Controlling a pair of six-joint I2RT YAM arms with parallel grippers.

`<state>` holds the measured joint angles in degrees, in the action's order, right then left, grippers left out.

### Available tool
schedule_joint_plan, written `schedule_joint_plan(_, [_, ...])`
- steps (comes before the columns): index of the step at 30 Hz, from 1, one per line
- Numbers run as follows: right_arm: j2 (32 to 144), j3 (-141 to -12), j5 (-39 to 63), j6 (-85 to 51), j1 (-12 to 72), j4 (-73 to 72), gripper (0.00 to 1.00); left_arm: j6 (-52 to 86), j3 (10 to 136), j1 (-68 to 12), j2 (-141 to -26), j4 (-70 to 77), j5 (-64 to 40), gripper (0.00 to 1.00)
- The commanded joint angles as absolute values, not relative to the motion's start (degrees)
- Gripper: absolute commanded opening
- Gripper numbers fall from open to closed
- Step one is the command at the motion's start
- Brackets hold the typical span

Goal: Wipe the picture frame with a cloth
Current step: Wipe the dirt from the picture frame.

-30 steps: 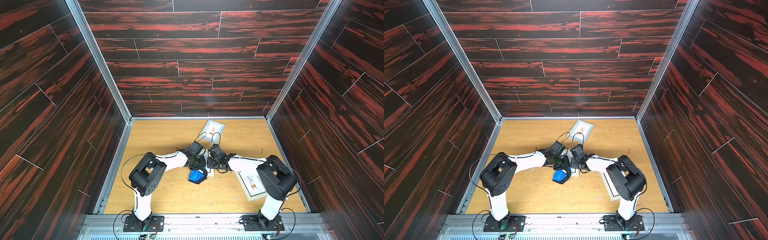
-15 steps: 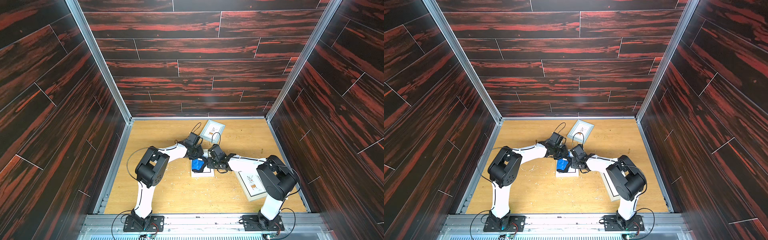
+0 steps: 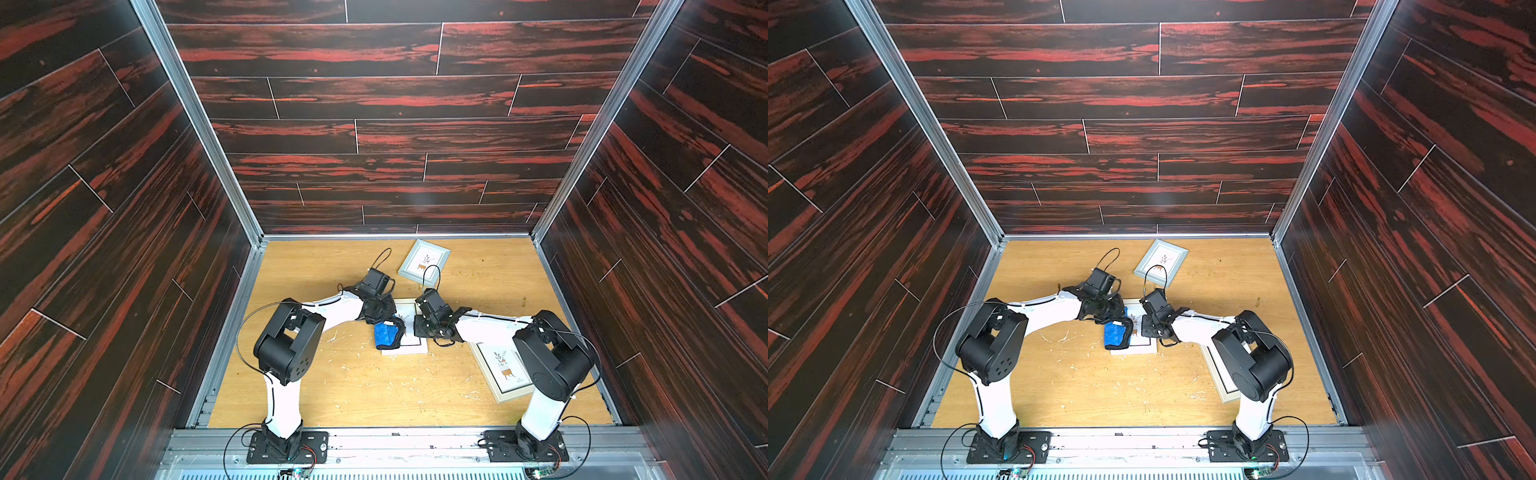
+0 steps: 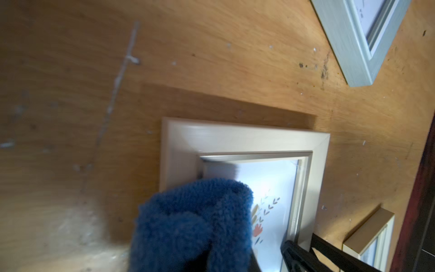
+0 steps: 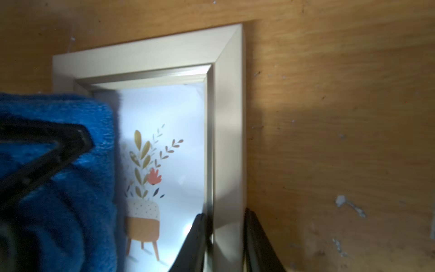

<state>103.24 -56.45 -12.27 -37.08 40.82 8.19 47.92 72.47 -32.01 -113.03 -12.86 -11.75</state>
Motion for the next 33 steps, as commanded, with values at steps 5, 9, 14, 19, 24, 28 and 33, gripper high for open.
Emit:
schedule_joint_plan(5, [104.17, -55.33, -13.85, -37.80, 40.34, 12.61, 0.01, 50.65, 76.56, -34.12, -118.88, -14.06, -12.60, 0.00])
schedule_joint_plan(9, [104.32, -55.29, -13.90, -37.62, 40.34, 12.57, 0.01, 47.84, 71.49, -30.67, -113.30, -16.21, -9.58, 0.00])
schedule_joint_plan(14, [104.19, -55.29, -13.87, -37.70, 40.31, 12.39, 0.01, 42.89, 70.98, -29.18, -111.16, -20.39, -6.16, 0.00])
schedule_joint_plan(19, [104.16, -55.33, -14.10, -37.70, 40.34, 12.83, 0.01, 42.11, 77.74, -29.21, -116.14, -21.07, -3.41, 0.00])
schedule_joint_plan(24, [104.04, -55.37, -14.24, -37.79, 40.40, 13.17, 0.01, 42.64, 87.53, -31.74, -122.88, -22.97, -6.78, 0.00])
schedule_joint_plan(28, [103.92, -55.63, -14.57, -37.88, 40.35, 13.36, 0.01, 42.75, 86.63, -30.28, -122.22, -23.03, -5.52, 0.00])
schedule_joint_plan(33, [103.93, -55.54, -14.52, -37.63, 40.38, 13.29, 0.01, 41.15, 83.54, -26.02, -119.19, -22.50, -3.74, 0.00])
